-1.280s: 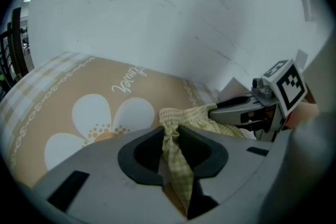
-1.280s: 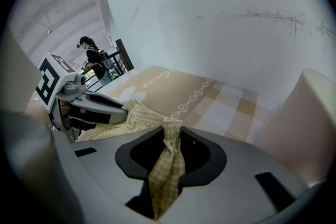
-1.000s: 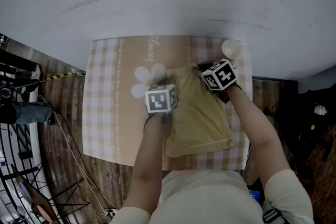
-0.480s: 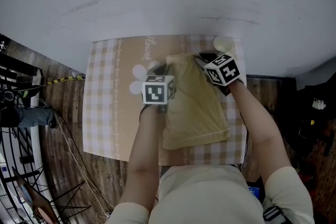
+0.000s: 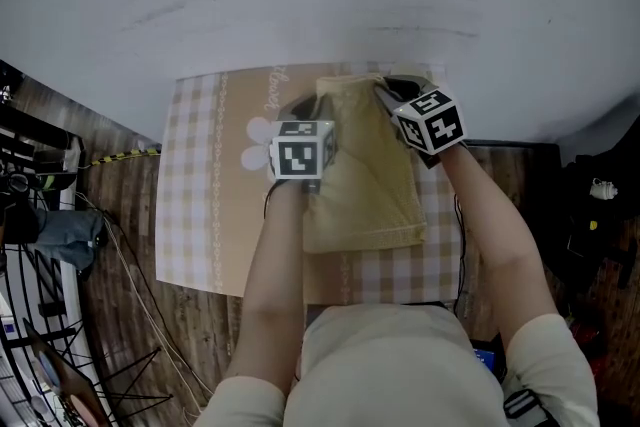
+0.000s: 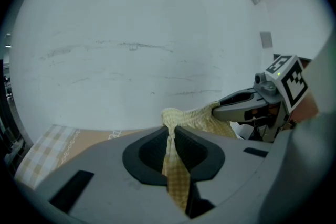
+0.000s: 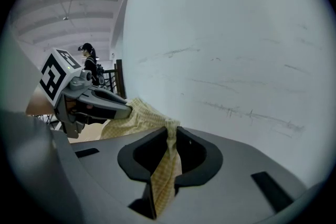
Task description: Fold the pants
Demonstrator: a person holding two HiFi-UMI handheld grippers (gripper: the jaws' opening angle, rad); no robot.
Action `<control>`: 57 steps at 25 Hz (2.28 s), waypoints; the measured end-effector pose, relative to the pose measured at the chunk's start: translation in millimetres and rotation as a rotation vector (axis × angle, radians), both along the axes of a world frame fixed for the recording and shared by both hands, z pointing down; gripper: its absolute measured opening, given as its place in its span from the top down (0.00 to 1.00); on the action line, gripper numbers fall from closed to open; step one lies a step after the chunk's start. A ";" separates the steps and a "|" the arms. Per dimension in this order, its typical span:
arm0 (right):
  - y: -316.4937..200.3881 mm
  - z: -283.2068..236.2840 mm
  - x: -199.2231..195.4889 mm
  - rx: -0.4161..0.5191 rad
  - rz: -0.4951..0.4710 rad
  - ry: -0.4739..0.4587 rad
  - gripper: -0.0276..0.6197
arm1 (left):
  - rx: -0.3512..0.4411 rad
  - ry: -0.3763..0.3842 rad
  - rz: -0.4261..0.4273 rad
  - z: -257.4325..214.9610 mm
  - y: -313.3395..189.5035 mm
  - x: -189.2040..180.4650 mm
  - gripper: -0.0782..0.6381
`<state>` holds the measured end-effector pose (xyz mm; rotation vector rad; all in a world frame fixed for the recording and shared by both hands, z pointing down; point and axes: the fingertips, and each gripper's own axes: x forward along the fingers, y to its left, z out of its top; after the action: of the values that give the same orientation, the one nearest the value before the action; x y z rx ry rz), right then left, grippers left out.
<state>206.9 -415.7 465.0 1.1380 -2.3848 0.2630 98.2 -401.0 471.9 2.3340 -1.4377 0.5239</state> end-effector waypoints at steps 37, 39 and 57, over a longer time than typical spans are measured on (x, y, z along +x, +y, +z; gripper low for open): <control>254.4 71.5 16.9 -0.052 -0.277 -0.031 0.86 | -0.066 -0.245 0.231 83.5 248.0 20.8 0.84; 261.6 78.5 16.6 -0.074 -0.281 -0.032 0.86 | -0.094 -0.228 0.214 91.0 256.3 18.2 0.83; 306.8 103.7 19.5 -0.149 -0.384 0.026 0.76 | -0.186 -0.086 0.086 102.2 302.5 13.7 0.65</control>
<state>226.4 -108.9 568.7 0.5969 -2.4528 0.2851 111.9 -98.5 574.2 2.2568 -1.2695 0.7570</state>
